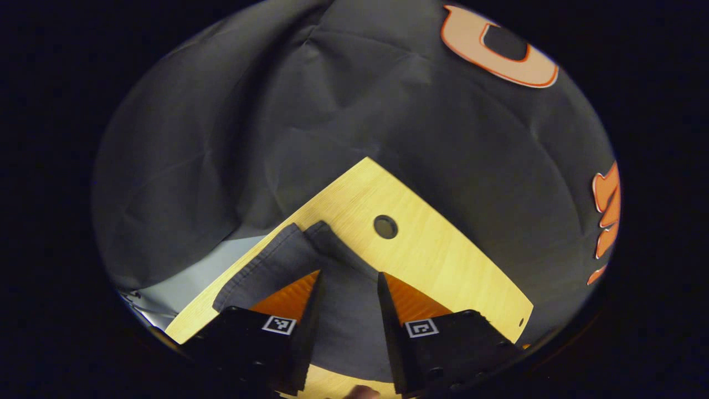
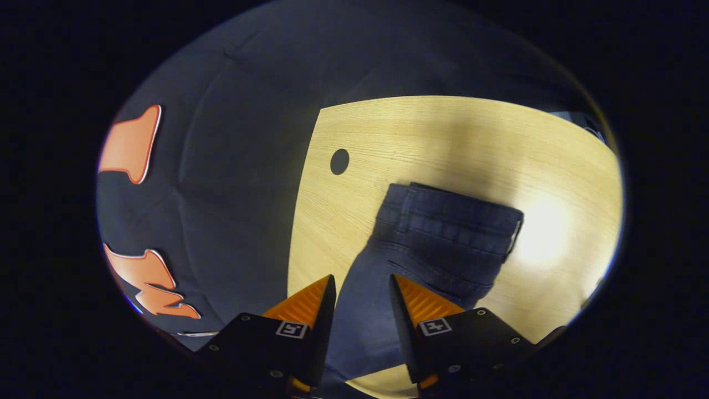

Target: Grasp the waist and the cuffs of the jeans and fold them to make the two legs overlap; first hold the waist and fold one-third of the jeans toward the cuffs, then hold the cuffs and fold the remaining one-third in the same direction to finish folding.

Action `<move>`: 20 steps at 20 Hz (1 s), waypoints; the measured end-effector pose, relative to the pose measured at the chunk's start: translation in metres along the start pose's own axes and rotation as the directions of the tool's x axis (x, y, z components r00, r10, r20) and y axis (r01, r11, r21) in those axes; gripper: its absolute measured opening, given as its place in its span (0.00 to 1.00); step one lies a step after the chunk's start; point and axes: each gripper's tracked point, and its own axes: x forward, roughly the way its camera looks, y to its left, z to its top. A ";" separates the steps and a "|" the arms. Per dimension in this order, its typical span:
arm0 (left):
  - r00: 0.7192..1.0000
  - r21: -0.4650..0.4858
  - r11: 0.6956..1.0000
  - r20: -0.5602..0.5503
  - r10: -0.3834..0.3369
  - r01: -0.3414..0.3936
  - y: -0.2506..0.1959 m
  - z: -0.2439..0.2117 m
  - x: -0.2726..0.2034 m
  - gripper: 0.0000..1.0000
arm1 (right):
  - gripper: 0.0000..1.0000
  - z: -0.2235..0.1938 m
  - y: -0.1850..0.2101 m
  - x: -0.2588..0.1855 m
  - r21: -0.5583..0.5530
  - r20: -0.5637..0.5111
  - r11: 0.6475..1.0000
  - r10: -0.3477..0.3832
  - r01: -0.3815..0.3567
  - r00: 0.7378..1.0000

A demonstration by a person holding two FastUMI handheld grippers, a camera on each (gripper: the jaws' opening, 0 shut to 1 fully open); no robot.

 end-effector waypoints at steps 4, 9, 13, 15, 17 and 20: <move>0.987 0.154 0.975 0.011 -0.163 0.159 -0.047 -0.017 -0.018 0.83 | 0.80 -0.011 -0.030 -0.008 -0.093 0.018 0.995 -0.044 0.045 0.999; 0.982 0.408 0.901 0.050 -0.182 0.146 -0.069 -0.046 -0.027 0.90 | 0.93 -0.007 -0.062 -0.010 -0.155 0.073 0.983 -0.092 0.102 0.993; 0.953 0.444 0.894 0.237 -0.191 0.068 -0.073 -0.038 -0.041 0.90 | 0.96 -0.009 -0.091 -0.006 -0.243 0.111 0.950 -0.171 0.194 0.979; 0.943 0.468 0.882 0.268 -0.199 0.053 -0.076 -0.037 -0.047 0.90 | 0.96 -0.010 -0.097 0.006 -0.236 0.106 0.950 -0.182 0.203 0.978; 0.942 0.482 0.875 0.268 -0.200 0.048 -0.082 -0.045 -0.059 0.90 | 0.97 -0.005 -0.105 0.013 -0.218 0.119 0.950 -0.203 0.225 0.972; 0.931 0.501 0.865 0.307 -0.195 0.016 -0.083 -0.053 -0.075 0.90 | 0.96 0.003 -0.109 0.026 -0.206 0.136 0.948 -0.218 0.243 0.966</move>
